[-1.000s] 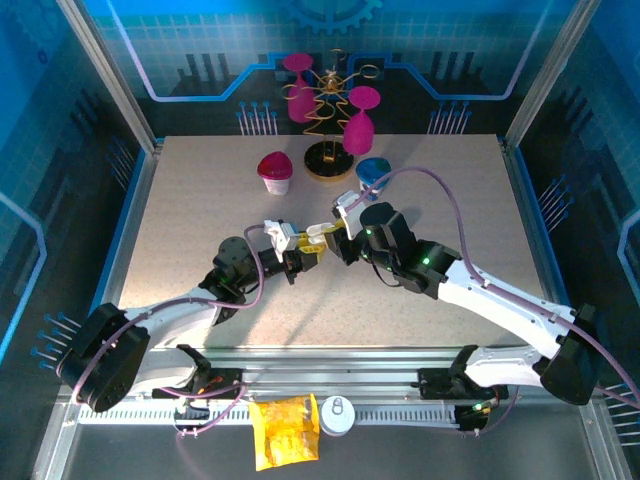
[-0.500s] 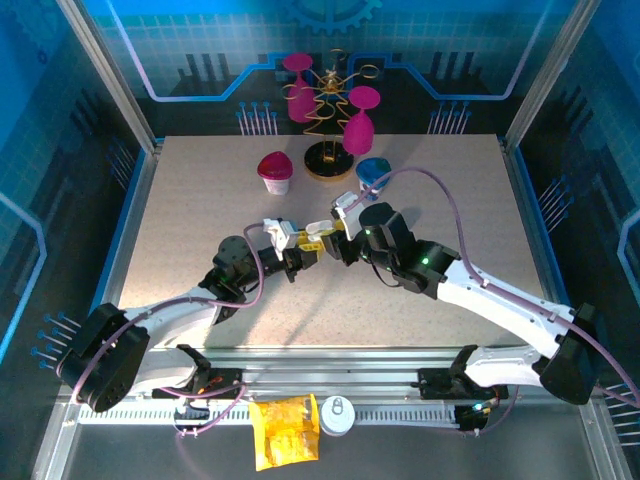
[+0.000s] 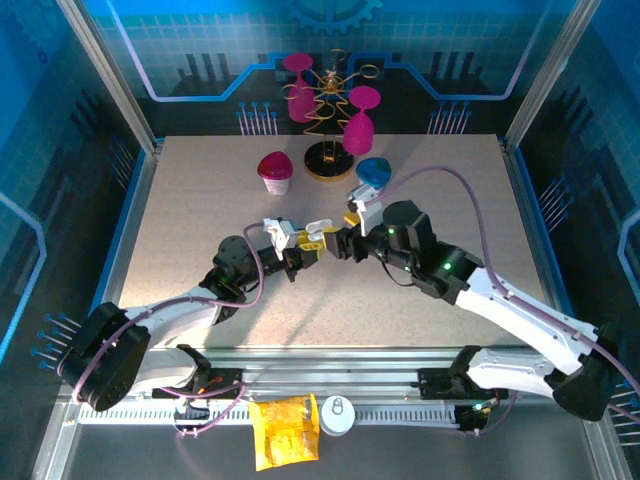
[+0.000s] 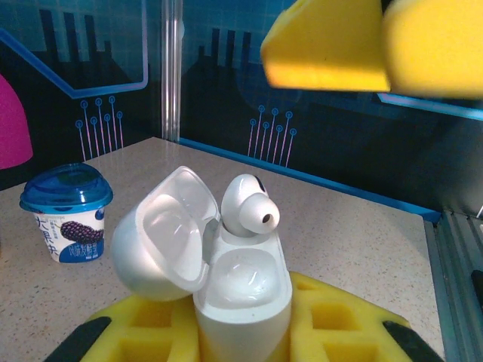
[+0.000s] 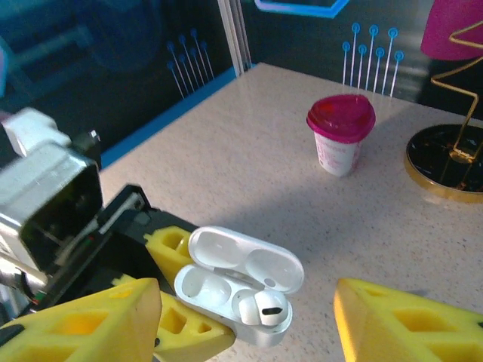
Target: Insert wireless bluetooth earbuds into charging case
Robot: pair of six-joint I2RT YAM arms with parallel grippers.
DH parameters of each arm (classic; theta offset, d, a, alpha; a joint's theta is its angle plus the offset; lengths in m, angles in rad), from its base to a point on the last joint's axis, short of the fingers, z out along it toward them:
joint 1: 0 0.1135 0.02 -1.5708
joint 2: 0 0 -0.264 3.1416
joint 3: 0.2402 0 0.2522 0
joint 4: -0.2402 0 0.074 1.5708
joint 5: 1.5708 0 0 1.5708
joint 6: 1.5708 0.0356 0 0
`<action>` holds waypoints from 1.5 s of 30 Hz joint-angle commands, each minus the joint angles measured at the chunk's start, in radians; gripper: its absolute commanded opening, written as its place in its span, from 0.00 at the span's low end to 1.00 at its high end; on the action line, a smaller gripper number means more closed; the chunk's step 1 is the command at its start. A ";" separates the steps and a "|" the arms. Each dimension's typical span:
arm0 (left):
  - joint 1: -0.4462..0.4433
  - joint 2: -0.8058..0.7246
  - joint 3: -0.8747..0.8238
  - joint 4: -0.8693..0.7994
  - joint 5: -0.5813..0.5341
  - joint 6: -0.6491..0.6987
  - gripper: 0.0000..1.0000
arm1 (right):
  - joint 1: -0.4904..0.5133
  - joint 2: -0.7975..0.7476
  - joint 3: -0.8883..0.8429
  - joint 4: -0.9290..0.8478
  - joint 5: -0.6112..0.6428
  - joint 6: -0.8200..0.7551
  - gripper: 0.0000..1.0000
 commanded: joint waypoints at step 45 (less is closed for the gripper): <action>0.003 -0.019 0.013 0.046 0.059 0.008 0.21 | -0.078 0.142 0.016 -0.051 -0.114 0.056 0.47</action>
